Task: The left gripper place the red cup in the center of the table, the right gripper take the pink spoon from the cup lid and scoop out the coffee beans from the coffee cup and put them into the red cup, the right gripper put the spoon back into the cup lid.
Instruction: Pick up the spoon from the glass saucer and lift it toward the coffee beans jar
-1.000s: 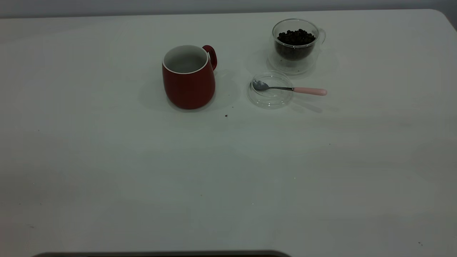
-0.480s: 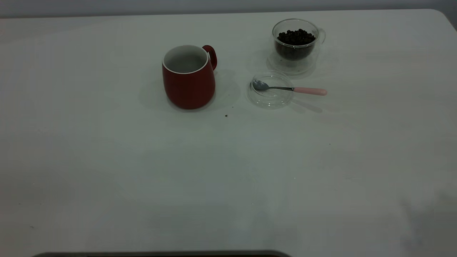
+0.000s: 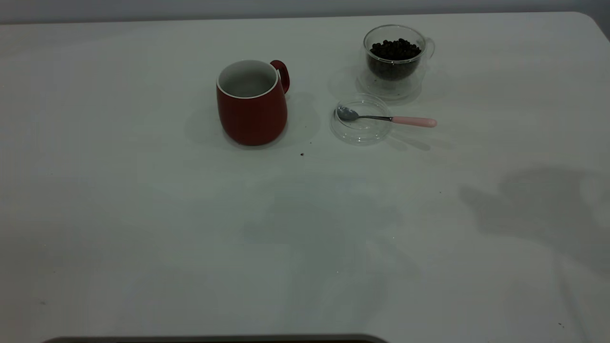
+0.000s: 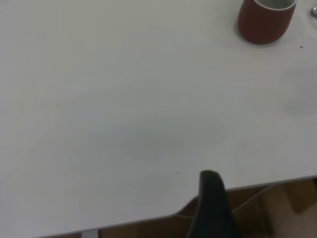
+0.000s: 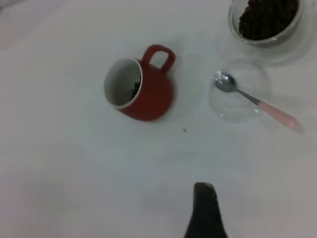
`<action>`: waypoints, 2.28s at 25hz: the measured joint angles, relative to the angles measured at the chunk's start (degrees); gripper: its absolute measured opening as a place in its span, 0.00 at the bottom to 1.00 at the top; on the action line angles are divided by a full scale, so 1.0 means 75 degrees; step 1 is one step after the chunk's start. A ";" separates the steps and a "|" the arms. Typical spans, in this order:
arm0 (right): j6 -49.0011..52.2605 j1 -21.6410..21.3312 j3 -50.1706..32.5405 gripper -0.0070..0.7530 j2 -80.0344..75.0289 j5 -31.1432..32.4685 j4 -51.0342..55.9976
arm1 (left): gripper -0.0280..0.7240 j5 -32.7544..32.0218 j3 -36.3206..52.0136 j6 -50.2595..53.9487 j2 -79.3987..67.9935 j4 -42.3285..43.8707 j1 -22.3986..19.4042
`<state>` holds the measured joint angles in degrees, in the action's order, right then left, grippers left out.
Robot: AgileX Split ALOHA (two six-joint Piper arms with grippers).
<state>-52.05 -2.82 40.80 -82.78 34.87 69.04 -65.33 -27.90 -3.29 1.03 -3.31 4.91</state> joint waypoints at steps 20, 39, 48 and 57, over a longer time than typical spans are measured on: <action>-0.4029 -0.0331 0.0882 0.81 -0.6146 0.1450 0.4492 | 0.82 0.0000 0.0000 -0.0010 0.0000 -0.0003 0.0000; -0.3789 -0.0284 0.2993 0.80 -0.8341 0.2441 0.4541 | 0.82 0.0000 0.0000 -0.0010 0.0000 -0.0003 0.0000; -0.3193 0.0164 0.3402 0.79 -0.8444 0.2437 0.4533 | 0.82 0.0000 0.0000 -0.0002 0.0000 -0.0003 0.0000; -0.2934 0.0166 0.3456 0.71 -0.8444 0.2413 0.4533 | 0.82 0.0000 0.0000 -0.0002 0.0000 -0.0003 0.0000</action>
<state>-74.05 -1.58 66.72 -146.11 52.97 103.04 -65.33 -27.90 -3.31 1.03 -3.33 4.91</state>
